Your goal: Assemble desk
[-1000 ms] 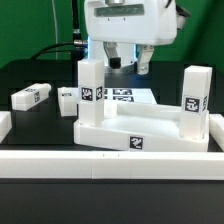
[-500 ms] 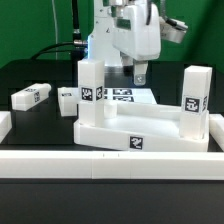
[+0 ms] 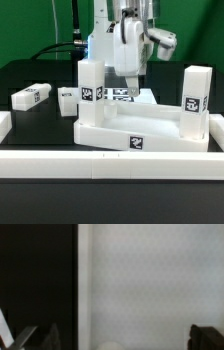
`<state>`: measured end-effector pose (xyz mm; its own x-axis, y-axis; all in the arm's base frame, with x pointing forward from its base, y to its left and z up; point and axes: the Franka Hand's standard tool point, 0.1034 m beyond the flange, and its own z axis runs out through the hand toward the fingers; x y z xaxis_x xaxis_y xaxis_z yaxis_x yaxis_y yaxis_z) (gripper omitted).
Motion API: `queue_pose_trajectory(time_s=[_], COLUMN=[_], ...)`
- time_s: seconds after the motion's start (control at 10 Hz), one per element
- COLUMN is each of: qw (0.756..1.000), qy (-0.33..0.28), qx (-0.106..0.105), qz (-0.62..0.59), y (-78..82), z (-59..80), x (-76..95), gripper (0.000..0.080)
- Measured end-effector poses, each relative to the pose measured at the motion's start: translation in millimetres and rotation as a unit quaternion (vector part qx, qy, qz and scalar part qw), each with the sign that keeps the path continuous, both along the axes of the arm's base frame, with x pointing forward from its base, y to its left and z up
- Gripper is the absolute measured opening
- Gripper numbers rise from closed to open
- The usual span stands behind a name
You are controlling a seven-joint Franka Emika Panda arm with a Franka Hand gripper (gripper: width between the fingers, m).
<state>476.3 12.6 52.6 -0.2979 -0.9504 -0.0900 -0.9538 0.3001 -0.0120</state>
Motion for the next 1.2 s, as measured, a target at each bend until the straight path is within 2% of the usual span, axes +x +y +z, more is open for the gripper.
queue_pose_trajectory(time_s=[0.4, 0.6, 0.8, 1.0, 1.1, 1.2], qw=[0.999, 0.999, 0.999, 0.999, 0.999, 0.999], qy=[0.026, 0.033, 0.033, 0.033, 0.033, 0.031], qx=[-0.013, -0.017, -0.018, -0.018, -0.018, -0.019], qz=[0.013, 0.015, 0.02, 0.022, 0.023, 0.025], y=[1.9, 1.2, -0.1, -0.3, -0.4, -1.5], z=[-28.4, -35.4, -36.0, -36.0, -36.4, -36.1], x=[-11.7, -15.3, -15.4, -15.5, -15.8, -14.9], gripper=[0.0649, 0.0649, 0.0619, 0.0256, 0.0121, 0.0121])
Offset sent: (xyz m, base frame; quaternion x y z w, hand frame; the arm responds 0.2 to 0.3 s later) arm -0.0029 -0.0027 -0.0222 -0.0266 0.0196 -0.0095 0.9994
